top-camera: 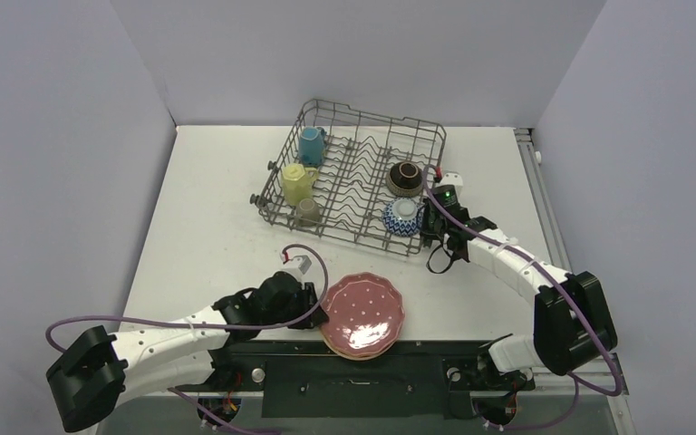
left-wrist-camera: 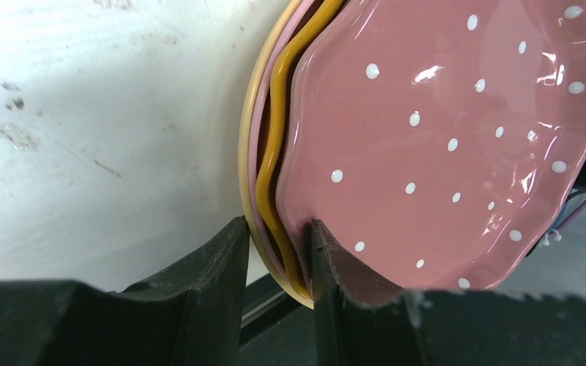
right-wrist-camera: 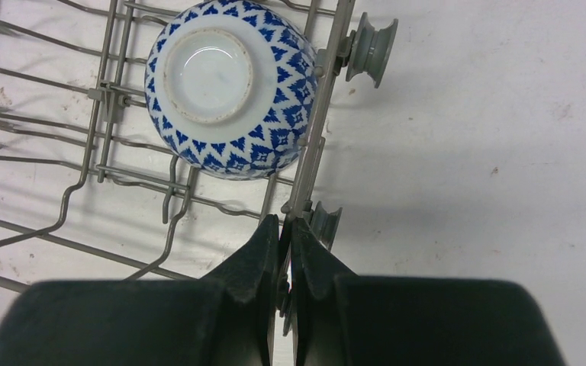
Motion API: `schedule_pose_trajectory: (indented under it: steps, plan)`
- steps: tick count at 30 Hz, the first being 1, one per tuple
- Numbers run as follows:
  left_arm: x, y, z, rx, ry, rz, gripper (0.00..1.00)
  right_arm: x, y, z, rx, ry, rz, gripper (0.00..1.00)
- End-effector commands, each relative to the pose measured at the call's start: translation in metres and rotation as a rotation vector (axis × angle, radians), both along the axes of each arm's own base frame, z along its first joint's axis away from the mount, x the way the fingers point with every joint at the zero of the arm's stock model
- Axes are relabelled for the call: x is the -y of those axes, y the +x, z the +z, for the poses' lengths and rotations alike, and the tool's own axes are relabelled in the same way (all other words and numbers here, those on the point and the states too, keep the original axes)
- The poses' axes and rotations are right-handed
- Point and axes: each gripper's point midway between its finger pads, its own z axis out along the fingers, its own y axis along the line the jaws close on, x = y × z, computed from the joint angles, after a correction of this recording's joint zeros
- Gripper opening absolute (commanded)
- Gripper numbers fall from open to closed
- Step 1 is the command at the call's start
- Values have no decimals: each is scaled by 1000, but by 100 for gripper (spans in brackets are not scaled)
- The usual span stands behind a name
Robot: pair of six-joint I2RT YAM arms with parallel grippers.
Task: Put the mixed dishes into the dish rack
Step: Move the plate to the corner of the board.
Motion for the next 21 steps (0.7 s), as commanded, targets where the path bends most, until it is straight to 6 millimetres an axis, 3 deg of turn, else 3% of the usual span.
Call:
schedule_pose_trajectory:
  steps: [1, 12, 18, 21]
  plan:
    - [4, -18, 6, -6, -22, -52, 19, -54, -28, -11, -64, 109, 157, 0]
    - [3, -30, 9, -9, -27, -74, 20, -117, -43, -5, -63, 114, 262, 0]
    - [0, -34, 10, -16, -27, -83, 25, -156, -53, -8, -73, 130, 322, 0]
    - [-1, -34, 13, -9, -23, -80, 33, -173, -56, -11, -83, 134, 348, 0]
